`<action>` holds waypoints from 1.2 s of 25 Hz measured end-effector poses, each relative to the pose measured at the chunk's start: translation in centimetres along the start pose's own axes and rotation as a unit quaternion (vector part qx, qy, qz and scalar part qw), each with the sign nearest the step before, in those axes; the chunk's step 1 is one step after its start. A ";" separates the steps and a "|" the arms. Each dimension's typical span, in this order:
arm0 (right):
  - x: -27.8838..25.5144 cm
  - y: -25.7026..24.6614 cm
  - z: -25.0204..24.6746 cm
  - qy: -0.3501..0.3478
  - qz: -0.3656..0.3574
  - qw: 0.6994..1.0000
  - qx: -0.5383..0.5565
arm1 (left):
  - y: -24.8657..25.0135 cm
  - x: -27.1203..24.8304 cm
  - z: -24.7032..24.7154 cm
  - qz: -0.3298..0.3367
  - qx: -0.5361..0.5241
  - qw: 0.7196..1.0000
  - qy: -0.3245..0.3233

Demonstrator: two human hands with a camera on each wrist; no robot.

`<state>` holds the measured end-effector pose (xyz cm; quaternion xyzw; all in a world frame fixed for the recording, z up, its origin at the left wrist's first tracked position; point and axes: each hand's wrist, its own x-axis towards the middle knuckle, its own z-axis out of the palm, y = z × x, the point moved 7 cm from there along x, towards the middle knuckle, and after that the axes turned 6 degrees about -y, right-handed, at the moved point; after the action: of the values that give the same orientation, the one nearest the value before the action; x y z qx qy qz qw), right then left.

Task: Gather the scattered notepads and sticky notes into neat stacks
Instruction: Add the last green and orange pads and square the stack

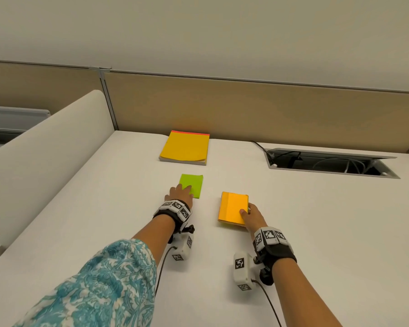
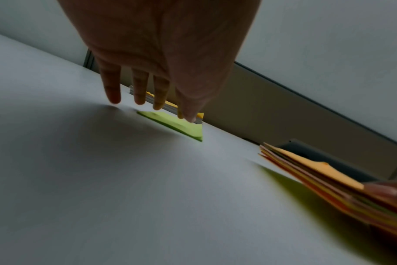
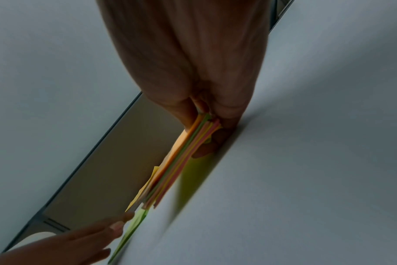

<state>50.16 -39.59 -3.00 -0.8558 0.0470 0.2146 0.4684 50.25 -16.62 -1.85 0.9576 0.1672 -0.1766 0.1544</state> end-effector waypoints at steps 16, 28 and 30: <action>0.4 0.3 0.3 -0.036 0.002 0.999 0.001 | -1.9 -0.5 -0.5 -0.069 -0.019 0.997 -0.043; 1.4 1.6 0.9 -0.052 0.017 0.991 0.124 | 1.6 -5.2 0.3 0.063 -0.582 0.794 -0.163; 0.4 0.9 1.4 -0.064 0.004 0.981 0.181 | 3.3 -6.2 -0.1 0.094 -0.567 0.799 -0.176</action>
<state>49.86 -38.84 -4.54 -0.7415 0.0588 0.2588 0.6163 46.03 -21.17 1.45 0.6621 0.1168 -0.2001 0.7127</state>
